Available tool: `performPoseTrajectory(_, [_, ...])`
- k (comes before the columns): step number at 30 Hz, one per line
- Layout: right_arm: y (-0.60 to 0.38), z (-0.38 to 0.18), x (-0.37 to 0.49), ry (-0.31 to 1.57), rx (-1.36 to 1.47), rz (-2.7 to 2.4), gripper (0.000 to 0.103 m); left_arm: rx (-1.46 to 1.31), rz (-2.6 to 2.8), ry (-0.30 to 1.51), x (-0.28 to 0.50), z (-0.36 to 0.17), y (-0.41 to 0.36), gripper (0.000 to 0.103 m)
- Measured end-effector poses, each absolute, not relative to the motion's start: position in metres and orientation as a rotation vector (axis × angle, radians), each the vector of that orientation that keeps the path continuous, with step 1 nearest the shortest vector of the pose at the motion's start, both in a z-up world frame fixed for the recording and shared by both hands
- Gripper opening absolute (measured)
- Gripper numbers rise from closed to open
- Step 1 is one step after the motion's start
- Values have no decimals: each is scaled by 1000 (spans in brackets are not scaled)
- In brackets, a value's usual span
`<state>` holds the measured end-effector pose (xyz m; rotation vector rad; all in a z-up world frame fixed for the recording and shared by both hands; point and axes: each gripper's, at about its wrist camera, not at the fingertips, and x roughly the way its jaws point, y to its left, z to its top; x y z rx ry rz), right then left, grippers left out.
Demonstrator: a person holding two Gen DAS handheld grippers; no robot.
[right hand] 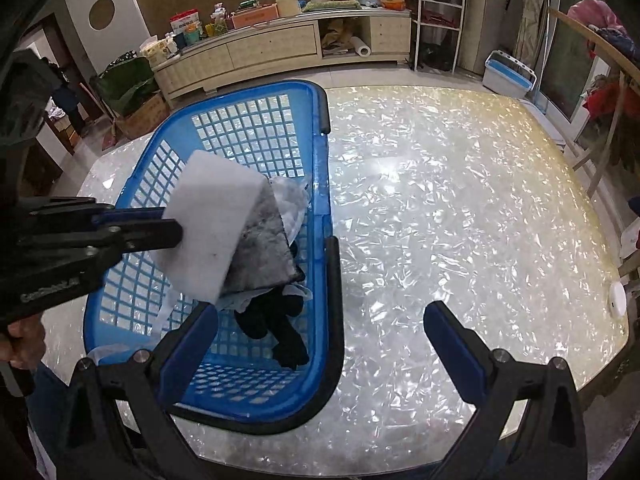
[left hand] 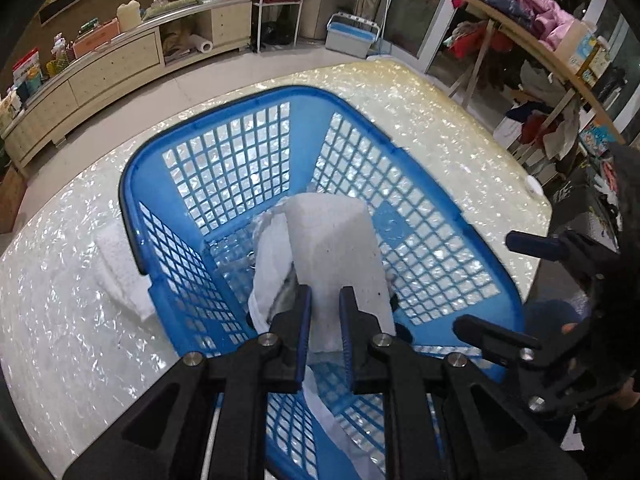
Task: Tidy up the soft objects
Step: 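Carry the white foam block into the basket with the left gripper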
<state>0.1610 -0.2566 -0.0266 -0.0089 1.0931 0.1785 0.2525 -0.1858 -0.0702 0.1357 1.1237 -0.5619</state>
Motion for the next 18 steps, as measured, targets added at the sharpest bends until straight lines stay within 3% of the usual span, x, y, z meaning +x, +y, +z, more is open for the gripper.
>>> performPoseTrajectory(16, [-259,-30,166,1125,26,186,103,215,-530,1118,263,-80,-198,15])
performPoseTrajectory(18, [-263,-28,167,1121,27,187,103,232,-519,1107,261,-78,-199,21])
